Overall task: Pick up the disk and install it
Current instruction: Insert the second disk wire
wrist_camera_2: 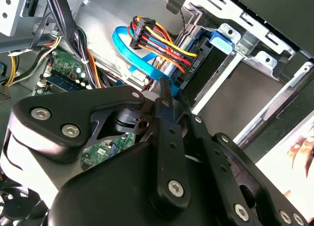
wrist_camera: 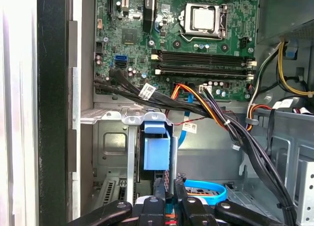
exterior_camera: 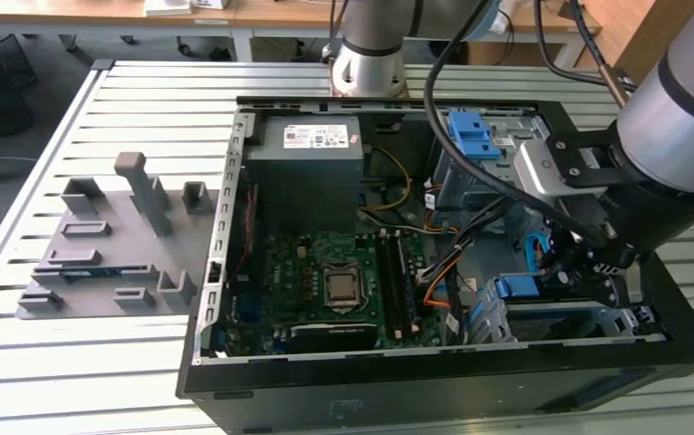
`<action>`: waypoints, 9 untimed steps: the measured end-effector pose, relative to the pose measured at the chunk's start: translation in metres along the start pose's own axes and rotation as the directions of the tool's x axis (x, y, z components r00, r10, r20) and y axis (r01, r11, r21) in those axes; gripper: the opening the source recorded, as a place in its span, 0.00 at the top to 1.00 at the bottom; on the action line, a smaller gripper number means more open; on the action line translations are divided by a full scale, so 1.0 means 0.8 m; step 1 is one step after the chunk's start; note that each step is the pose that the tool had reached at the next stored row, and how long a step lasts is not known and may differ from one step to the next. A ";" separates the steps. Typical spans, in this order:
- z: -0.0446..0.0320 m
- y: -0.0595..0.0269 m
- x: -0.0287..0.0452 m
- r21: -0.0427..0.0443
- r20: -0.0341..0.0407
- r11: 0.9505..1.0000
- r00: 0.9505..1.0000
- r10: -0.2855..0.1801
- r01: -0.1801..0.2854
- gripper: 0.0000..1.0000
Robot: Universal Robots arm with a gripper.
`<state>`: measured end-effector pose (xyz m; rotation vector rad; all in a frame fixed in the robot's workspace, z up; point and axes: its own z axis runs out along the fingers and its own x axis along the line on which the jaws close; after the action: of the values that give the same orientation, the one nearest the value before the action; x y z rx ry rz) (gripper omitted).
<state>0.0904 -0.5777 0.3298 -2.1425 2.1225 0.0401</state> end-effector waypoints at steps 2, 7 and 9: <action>0.0004 0.000 0.0001 0.000 0.000 1.000 1.000 0.000 0.000 0.80; 0.0004 0.000 0.0001 0.000 0.000 1.000 1.000 0.000 0.000 0.80; 0.0000 -0.001 0.0001 0.000 0.001 1.000 1.000 0.000 0.000 0.80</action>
<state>0.0909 -0.5778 0.3298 -2.1423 2.1222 0.0407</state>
